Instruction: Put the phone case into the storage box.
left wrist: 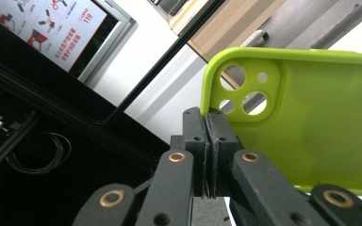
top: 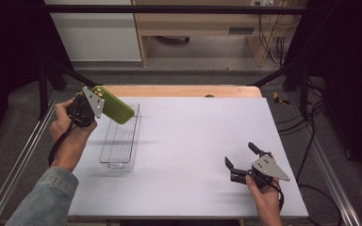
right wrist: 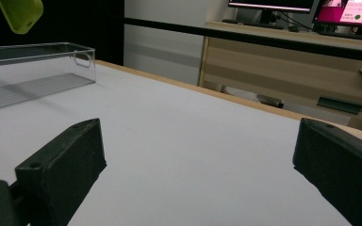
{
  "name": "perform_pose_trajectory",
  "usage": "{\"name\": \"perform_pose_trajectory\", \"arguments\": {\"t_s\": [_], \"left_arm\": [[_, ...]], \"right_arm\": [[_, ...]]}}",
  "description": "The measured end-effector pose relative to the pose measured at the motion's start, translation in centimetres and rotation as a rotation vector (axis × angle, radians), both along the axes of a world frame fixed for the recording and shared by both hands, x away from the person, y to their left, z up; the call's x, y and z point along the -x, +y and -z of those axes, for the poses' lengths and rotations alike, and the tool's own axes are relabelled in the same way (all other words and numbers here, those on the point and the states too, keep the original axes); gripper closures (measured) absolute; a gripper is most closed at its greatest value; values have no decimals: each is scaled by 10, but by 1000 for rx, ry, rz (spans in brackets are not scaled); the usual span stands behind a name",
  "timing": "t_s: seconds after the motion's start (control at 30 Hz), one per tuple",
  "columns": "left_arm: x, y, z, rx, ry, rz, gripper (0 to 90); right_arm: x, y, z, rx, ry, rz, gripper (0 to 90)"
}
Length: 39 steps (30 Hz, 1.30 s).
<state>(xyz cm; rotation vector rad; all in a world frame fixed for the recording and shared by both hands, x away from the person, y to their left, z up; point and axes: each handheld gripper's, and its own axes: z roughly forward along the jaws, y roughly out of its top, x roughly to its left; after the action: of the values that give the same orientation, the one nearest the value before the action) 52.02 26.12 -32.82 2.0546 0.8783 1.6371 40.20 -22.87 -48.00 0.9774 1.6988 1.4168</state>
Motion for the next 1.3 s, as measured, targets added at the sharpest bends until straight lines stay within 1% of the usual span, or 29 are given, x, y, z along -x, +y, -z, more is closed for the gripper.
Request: {"name": "perform_pose_trajectory", "arguments": {"t_s": [0.17, 0.23, 0.37, 0.4, 0.43, 0.53, 0.9, 0.93, 0.97, 1.0, 1.03, 1.07, 1.1, 1.2, 1.23, 1.3], "left_arm": [[-2, 5, -1, -4, 1, -7, 880], [-4, 7, -2, -28, -4, -11, 880], [-5, 9, -3, -38, -8, -14, 880], [-5, 10, -2, -59, -8, -16, 880], [-6, 10, -1, -71, -7, -17, 880], [-5, 10, 0, -95, -6, -20, 880], [-3, 5, 1, -127, -21, -9, 880], [-2, 4, 2, -168, -42, -3, 880], [-2, 4, 2, -168, -42, -3, 880], [-1, 3, 4, -192, -43, 2, 880], [0, 2, 5, -206, -39, 2, 880], [0, 2, 7, -210, -31, 2, 880], [0, 1, 8, -231, -26, 1, 880], [-1, -1, 12, -254, -27, 8, 880], [-1, -1, 12, -254, -27, 8, 880], [-1, -4, 15, -278, -28, 15, 880]], "right_arm": [[1, 0, -1, -7, -3, -1, 31], [0, 0, 0, -6, 3, -3, 31], [1, 0, -1, -5, -3, -7, 31], [1, 0, -1, -6, -3, -7, 31], [1, 0, -1, -6, -3, -7, 31], [1, 1, 0, -4, -3, -11, 31], [1, 2, 0, 0, -3, -13, 29], [1, 2, 0, -5, 2, -17, 28], [1, 2, -1, -6, 1, -20, 28], [1, 2, -1, -6, 0, -20, 28], [1, 2, -1, -8, 0, -21, 28], [1, 2, -1, -9, -1, -23, 27], [1, 2, -1, -9, 0, -23, 27], [1, 1, -1, -9, -4, -18, 30], [1, 1, -1, -9, -4, -18, 30], [2, 0, -2, -14, -11, -14, 30]]}}
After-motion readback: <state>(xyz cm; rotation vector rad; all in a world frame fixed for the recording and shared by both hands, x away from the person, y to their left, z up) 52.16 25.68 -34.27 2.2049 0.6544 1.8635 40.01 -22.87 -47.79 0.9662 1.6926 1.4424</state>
